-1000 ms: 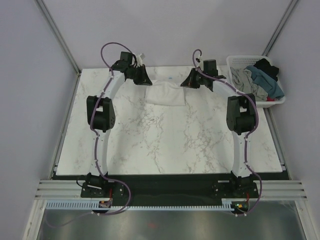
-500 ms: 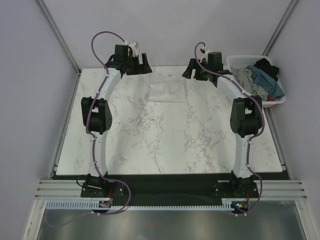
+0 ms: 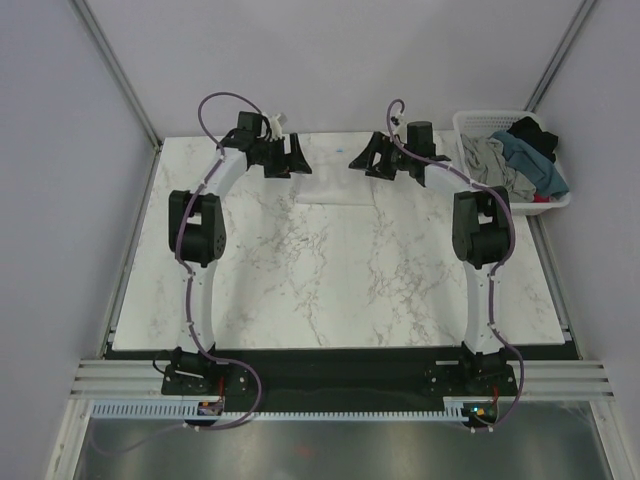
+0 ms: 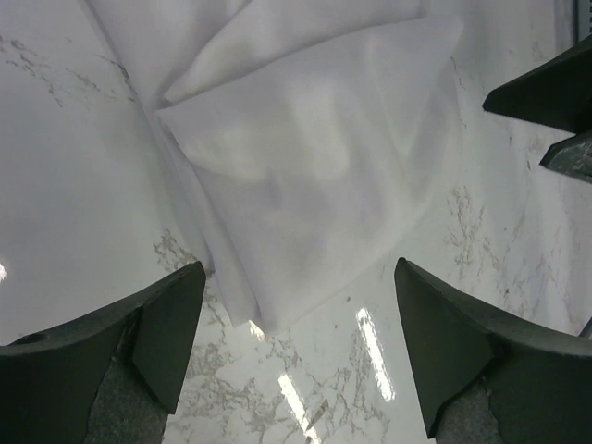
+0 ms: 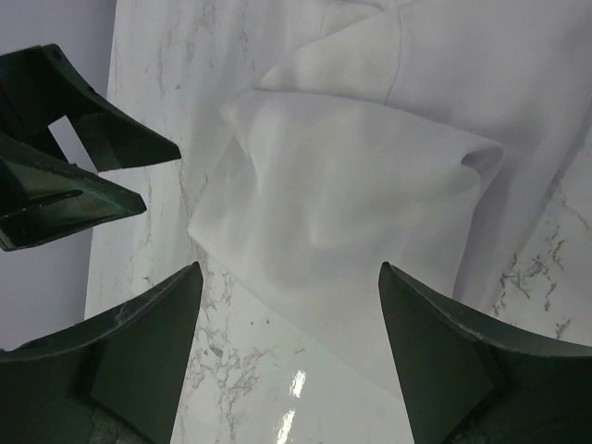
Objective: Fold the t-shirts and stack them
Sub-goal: Fold the tshirt
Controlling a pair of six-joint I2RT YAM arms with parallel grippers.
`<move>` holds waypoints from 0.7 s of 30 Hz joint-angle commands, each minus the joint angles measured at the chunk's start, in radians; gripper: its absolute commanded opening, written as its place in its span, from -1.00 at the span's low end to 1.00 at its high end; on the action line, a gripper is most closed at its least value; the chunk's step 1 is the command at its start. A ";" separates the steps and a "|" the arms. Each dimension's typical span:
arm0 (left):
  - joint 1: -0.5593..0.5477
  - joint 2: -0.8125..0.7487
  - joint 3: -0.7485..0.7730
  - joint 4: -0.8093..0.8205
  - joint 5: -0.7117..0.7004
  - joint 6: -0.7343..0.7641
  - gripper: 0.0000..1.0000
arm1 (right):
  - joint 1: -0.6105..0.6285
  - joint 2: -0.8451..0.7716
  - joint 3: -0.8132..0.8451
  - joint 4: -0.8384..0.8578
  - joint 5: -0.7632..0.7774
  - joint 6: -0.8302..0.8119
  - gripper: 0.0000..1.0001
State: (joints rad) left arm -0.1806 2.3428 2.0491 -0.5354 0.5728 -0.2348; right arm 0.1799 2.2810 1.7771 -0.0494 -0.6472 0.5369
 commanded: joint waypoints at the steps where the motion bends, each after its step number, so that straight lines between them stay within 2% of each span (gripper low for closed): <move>1: -0.006 0.055 0.078 0.052 0.052 -0.020 0.81 | 0.020 0.049 0.033 0.082 -0.062 0.049 0.70; 11: -0.040 0.164 0.138 0.063 -0.037 -0.021 0.75 | 0.035 0.143 0.081 0.082 -0.035 0.040 0.71; 18: -0.065 0.191 0.128 0.057 -0.033 -0.058 0.72 | 0.043 0.159 0.061 0.071 -0.031 0.034 0.72; 21: -0.066 0.211 0.132 0.067 0.004 -0.083 0.60 | 0.044 0.164 0.058 0.065 -0.026 0.029 0.73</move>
State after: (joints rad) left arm -0.2398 2.5145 2.1471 -0.4900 0.5514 -0.2638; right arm 0.2146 2.4229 1.8172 0.0013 -0.6762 0.5766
